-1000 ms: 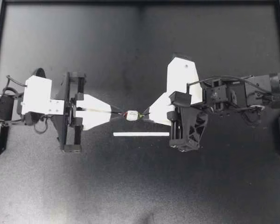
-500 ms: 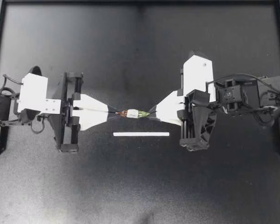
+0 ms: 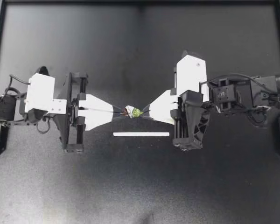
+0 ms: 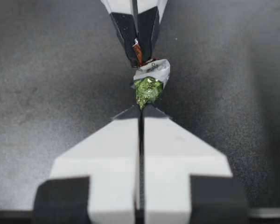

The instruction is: Pick up the candy and unwrap it.

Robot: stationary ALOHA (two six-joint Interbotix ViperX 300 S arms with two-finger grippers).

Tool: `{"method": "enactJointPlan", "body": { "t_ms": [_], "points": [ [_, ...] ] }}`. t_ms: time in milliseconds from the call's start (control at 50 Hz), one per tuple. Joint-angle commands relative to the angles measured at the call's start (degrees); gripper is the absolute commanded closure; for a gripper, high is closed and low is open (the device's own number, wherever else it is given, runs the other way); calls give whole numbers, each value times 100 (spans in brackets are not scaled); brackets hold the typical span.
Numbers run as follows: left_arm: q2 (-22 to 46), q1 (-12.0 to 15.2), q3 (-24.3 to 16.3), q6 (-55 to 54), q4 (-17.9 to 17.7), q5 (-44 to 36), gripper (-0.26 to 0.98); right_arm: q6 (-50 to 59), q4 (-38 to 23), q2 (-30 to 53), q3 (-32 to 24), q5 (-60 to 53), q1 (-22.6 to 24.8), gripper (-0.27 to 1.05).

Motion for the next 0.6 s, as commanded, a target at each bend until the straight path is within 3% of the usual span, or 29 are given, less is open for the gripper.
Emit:
{"method": "enactJointPlan", "body": {
  "t_ms": [0, 220, 580],
  "points": [
    [-202, -9, 18, 0, -44, -105, 90, 26, 9, -211, 35, -35, -26, 95],
    [-431, -9, 211, 0, -176, -158, 90, 211, 35, -413, 316, -114, -26, 95],
    [-149, -9, -62, -193, -220, -158, 90, 211, 26, -132, 114, -510, -26, 95]
  ]
}}
